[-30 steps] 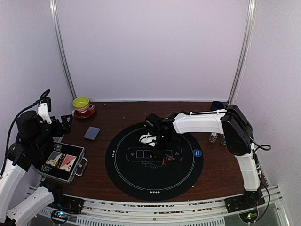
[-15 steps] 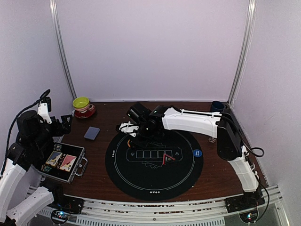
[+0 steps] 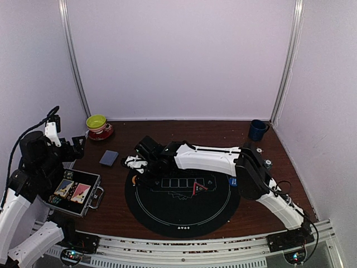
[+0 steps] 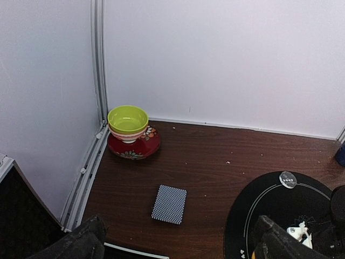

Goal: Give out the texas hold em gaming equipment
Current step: Place the big blind button in the big blind area.

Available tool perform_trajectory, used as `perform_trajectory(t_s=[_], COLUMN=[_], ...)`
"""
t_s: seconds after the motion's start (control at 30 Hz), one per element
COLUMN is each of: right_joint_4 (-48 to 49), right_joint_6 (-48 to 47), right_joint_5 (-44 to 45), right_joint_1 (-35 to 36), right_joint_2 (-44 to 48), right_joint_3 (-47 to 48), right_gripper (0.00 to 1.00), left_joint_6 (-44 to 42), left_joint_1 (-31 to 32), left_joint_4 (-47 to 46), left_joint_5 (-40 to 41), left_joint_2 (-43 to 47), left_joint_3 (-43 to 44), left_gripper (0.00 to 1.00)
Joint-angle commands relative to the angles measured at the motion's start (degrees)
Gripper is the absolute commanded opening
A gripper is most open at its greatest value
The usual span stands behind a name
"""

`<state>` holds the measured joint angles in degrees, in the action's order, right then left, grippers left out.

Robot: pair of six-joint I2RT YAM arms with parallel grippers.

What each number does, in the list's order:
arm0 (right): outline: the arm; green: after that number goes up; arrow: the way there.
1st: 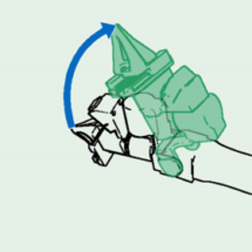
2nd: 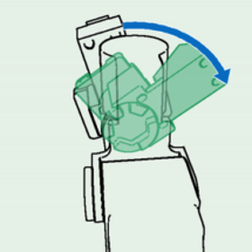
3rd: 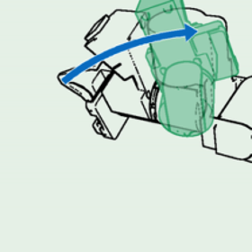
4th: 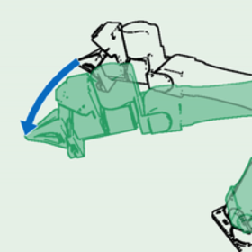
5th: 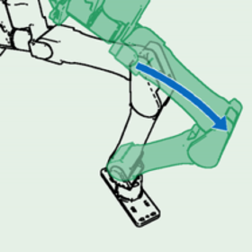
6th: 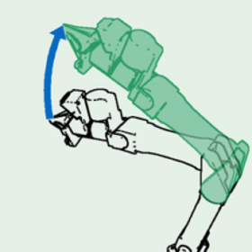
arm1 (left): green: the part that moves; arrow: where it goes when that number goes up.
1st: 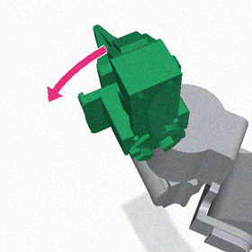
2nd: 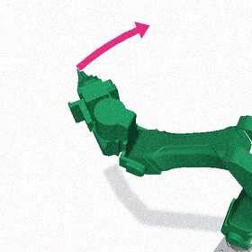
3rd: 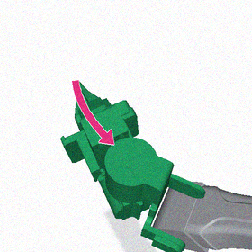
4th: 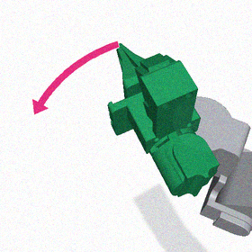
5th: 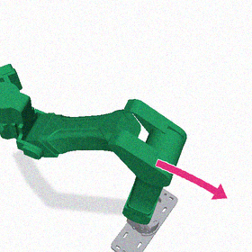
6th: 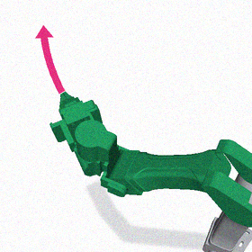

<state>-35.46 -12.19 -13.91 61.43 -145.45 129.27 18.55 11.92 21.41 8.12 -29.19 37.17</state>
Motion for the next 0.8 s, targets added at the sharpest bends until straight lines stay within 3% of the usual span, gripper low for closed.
perform_trajectory(t_s=[0.0, 0.5, 0.77], right_joint_4=[3.4, 6.8, 7.2], right_joint_6=[1.1, 0.8, -0.3], right_joint_5=[-0.2, 9.2, 12.8], right_joint_1=[1.2, 3.1, 3.5], right_joint_2=[-1.4, -9.3, -9.8], right_joint_3=[2.9, 8.4, 8.6], right_gripper=[0.51, 0.52, 0.63], left_joint_6=[0.2, 0.3, 0.3], left_joint_1=[-0.6, -1.2, -1.2], left_joint_4=[-1.7, -1.7, -1.7], left_joint_5=[-0.1, -0.2, -0.3], left_joint_2=[0.4, 0.4, 0.3], left_joint_3=[-0.2, -0.3, -0.3], left_gripper=[0.98, 0.98, 0.98])
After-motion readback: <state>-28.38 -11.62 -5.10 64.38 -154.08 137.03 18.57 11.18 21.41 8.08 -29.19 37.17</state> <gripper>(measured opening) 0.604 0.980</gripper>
